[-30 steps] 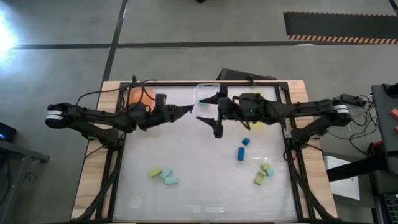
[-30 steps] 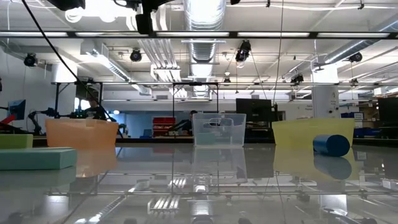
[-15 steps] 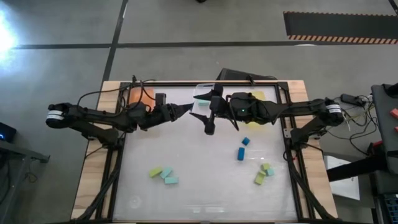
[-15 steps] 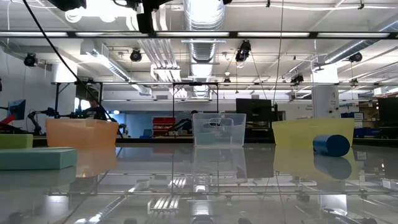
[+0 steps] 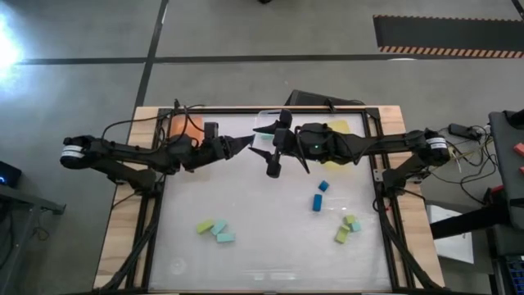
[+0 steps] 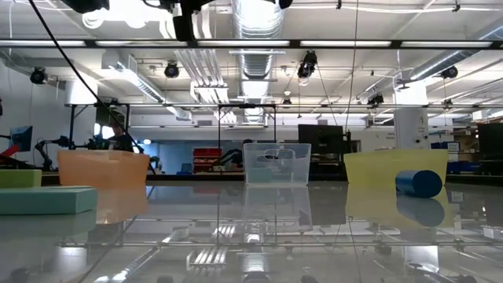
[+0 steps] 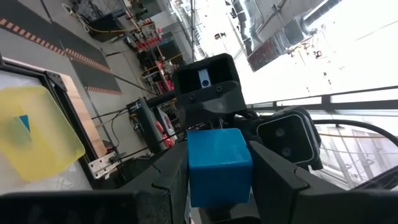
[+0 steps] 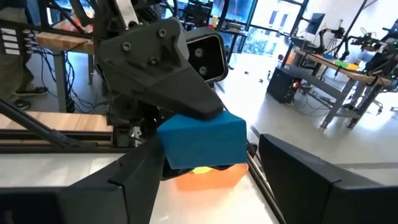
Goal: Sort & place blocks by color
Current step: Put the blue block into the yellow bin
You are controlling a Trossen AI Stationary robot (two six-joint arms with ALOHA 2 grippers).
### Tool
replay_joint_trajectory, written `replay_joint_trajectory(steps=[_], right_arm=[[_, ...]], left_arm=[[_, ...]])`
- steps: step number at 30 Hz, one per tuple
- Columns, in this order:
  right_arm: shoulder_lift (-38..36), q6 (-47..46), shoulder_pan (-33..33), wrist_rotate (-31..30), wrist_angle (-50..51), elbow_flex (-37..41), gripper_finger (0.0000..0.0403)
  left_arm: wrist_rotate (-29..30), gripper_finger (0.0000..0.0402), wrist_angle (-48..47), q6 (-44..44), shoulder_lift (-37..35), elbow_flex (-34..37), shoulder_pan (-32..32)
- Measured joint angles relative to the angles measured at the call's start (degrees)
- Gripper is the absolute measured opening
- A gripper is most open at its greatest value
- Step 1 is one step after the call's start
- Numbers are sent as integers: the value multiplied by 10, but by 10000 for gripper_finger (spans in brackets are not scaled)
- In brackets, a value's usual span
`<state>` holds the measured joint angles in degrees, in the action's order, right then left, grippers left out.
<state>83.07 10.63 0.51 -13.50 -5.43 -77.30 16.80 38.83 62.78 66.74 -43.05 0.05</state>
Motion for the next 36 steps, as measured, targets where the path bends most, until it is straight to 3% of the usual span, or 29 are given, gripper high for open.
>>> replay_joint_trajectory(steps=[17, 36], right_arm=[[0, 7, 0, 2, 0, 0, 194], [0, 18, 0, 2, 0, 0, 189]], left_arm=[[1, 128, -1, 1, 0, 1, 0], [0, 135, -3, 1, 0, 3, 0]])
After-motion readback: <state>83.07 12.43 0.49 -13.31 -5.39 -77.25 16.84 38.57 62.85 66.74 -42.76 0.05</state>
